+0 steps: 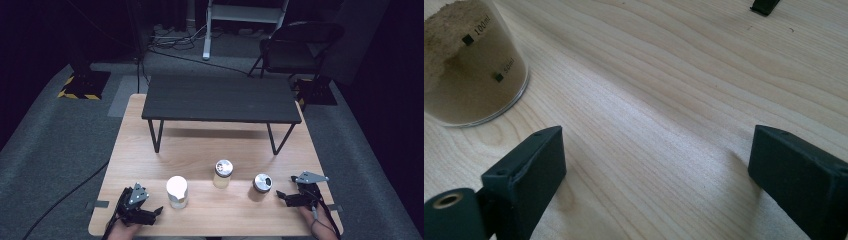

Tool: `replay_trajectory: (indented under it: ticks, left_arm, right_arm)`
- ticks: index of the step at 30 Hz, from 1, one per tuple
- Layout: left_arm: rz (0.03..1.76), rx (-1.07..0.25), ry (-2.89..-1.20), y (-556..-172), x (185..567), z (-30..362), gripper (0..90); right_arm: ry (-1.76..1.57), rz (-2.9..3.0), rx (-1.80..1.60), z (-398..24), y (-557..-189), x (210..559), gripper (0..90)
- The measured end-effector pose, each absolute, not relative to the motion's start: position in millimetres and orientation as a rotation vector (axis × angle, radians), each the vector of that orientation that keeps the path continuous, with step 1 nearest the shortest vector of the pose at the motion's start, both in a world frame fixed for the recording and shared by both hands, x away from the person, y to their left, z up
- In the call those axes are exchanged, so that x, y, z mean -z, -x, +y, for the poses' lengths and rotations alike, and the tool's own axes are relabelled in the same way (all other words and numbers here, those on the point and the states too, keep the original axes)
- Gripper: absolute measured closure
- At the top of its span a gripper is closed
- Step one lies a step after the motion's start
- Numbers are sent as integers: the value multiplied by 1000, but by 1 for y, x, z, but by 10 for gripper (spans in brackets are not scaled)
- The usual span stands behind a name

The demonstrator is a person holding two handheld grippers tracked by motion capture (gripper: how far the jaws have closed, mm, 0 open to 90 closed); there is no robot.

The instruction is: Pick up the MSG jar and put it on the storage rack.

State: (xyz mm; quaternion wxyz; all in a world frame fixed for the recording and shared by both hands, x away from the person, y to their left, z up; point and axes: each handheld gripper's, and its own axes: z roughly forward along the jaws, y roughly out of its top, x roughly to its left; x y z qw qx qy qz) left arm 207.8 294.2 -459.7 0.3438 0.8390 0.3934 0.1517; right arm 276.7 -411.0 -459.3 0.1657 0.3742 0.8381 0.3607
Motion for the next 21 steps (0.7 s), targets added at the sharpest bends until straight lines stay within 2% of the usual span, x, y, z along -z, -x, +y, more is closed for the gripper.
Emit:
replay_trajectory:
  ticks: [5,14,17,21]
  left_arm:
    - [1013,-388,-2166,-207,461,295,62]
    - [919,-407,-1935,-177,464,312,67]
    - [872,-431,-1908,-171,463,311,75]
    - [826,-399,-1886,-173,466,312,77]
  right_arm:
    - [-1064,2388,-1028,-411,-277,459,79]
    - [-1064,2388,-1028,-411,-277,459,79]
    - [-1064,2388,-1028,-411,-277,459,79]
    - [-1064,2388,-1028,-411,-277,459,79]
